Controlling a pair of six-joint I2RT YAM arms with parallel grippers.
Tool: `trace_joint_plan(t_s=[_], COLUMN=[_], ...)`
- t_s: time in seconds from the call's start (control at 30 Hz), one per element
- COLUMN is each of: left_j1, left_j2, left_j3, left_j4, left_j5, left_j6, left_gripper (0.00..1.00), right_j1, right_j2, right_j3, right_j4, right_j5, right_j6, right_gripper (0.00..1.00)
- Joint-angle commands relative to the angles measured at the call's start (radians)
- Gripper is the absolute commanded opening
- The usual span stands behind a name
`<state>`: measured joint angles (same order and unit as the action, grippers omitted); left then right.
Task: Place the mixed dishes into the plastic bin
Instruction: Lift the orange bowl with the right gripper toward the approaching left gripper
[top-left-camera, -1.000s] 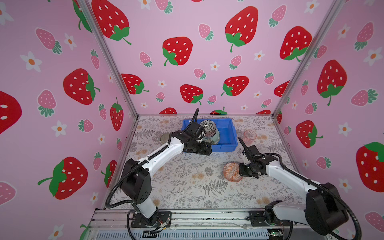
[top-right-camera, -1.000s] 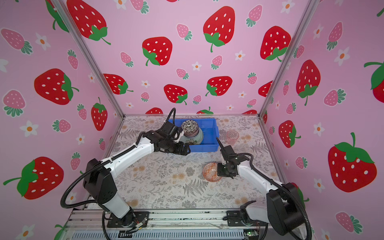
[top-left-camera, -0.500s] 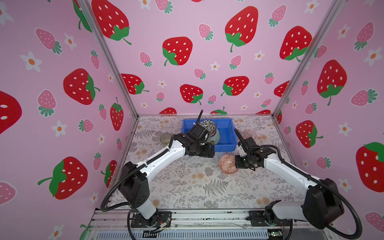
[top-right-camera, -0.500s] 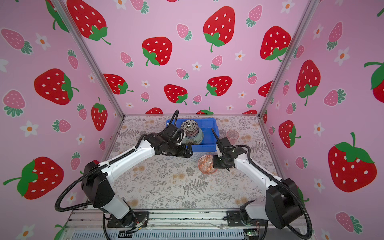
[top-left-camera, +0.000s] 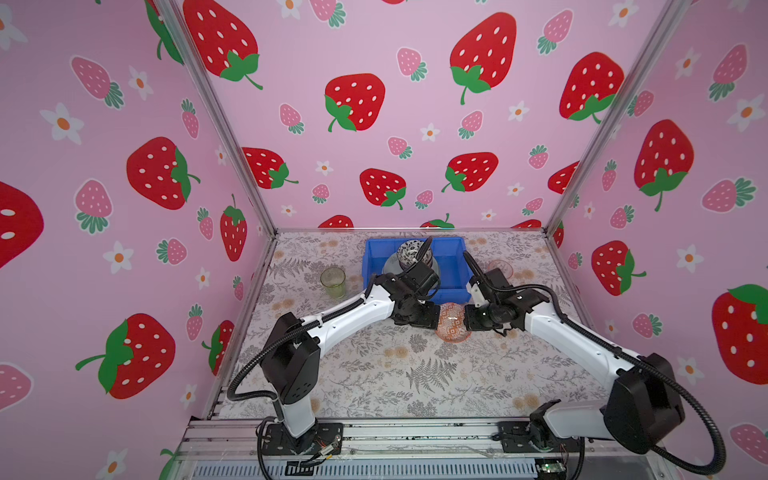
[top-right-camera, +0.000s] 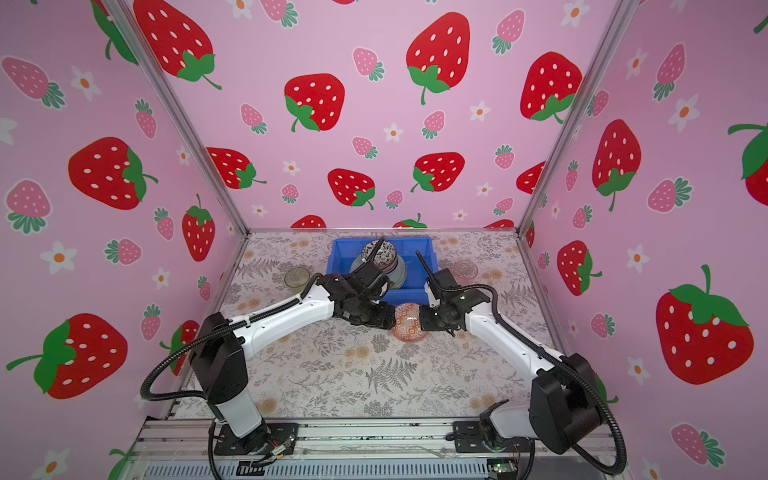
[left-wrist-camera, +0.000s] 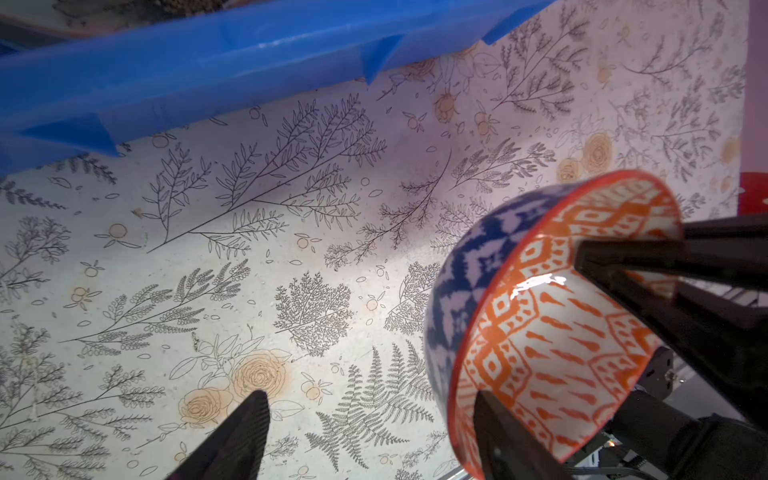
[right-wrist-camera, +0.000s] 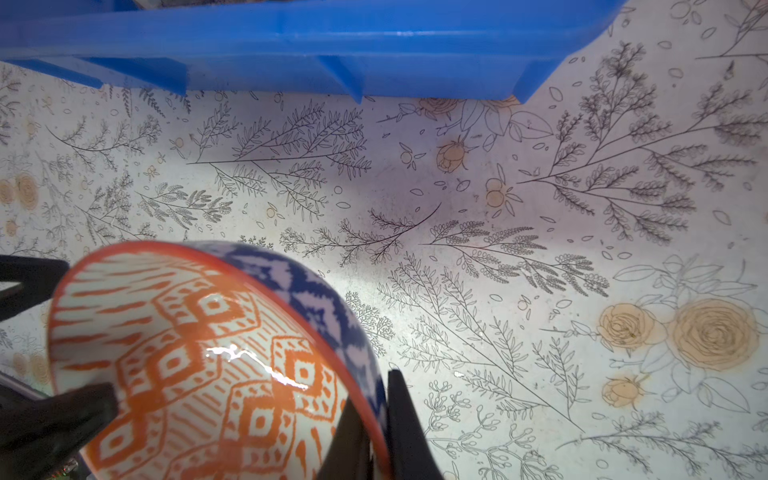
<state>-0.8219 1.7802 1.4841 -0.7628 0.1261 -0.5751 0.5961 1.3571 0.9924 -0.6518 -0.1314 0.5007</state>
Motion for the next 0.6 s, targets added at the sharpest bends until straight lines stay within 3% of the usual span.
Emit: trace_joint_plan(t_s=[0.0,0.33,0.57], left_j1=[-0.008,-0.013,-0.016], left_j2=[0.022,0.117,0.130], left_j3=[0.078,0.164,0.181], left_j4=[-0.023,-0.023,-0.020], left_j5=[-0.028,0.041,0.050], left_j6=[0.005,0.020,0.027], left_gripper=[0.74,0.49,0.40], right_j1=[0.007,0.008,0.007], right_j2=[-0.010,-0.033,-0.037], right_j3=[0.015,0.000,-0.012], right_j4=[0.016,0.026,0.017], right_j5=[-0.022,-0.010,0.006], right_j6=[0.005,0.018,0.019], right_gripper=[0.02,0.02,0.03])
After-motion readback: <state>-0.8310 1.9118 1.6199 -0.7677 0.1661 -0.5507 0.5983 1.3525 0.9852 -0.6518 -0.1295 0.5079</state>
